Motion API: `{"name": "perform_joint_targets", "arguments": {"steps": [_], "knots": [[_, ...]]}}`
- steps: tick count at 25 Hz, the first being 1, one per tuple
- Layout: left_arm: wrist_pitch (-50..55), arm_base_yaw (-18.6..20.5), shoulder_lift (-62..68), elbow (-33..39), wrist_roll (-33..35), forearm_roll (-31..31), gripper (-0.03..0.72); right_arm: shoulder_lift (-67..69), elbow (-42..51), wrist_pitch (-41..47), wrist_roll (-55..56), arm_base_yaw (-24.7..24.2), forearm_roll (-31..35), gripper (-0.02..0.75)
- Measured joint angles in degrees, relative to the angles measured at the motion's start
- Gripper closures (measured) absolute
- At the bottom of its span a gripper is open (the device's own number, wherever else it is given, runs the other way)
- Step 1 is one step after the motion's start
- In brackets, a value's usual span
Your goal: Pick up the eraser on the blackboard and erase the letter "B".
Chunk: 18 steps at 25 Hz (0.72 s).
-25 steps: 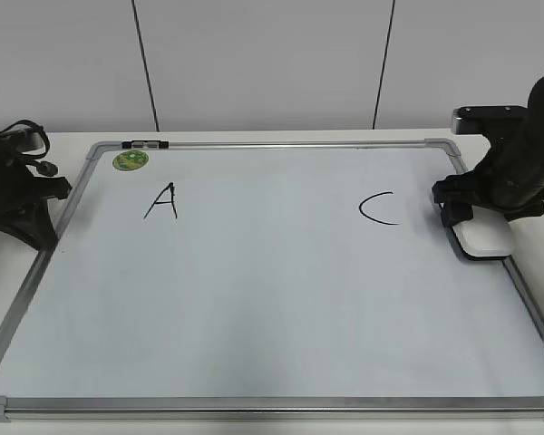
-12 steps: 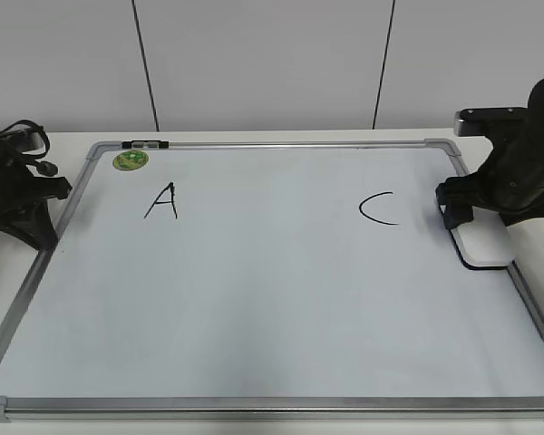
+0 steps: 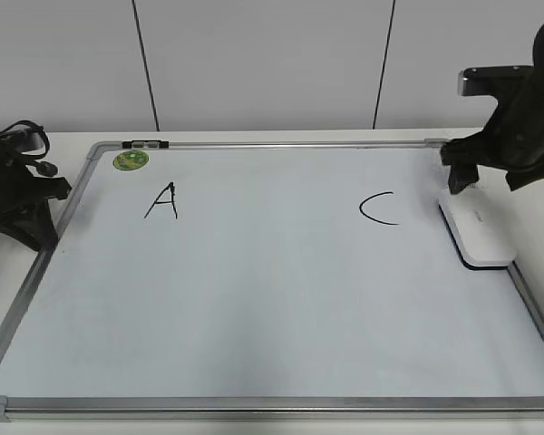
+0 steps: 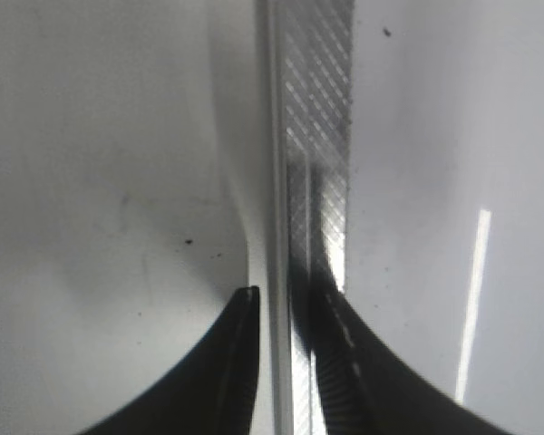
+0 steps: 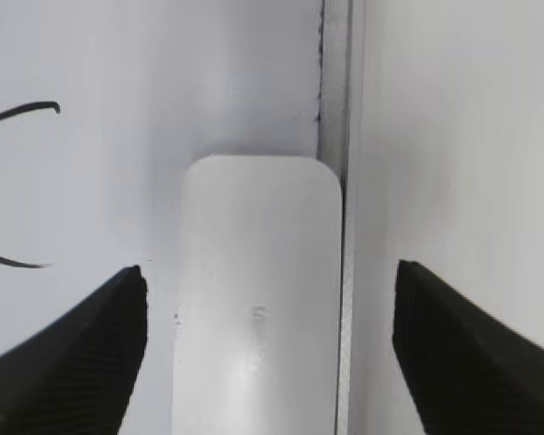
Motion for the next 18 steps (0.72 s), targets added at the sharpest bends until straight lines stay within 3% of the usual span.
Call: {"name": "perform_joint_targets", "arguments": {"steps": [7, 12, 18], "knots": [[4.6, -0.1, 1.1, -6.6, 0.1, 1.0, 0.329, -5.9, -2.8, 3.7, -2.5, 0.0, 0.0, 0.122], [12.3, -0.1, -1.8, -14.0, 0.1, 1.0, 0.302, -11.3, -2.8, 6.9, -2.6, 0.0, 0.0, 0.135], [13.9, -0.3, -10.1, -14.8, -1.9, 1.1, 0.307, -18.7, -2.8, 11.1, -6.8, 0.0, 3.4, 0.142]]}}
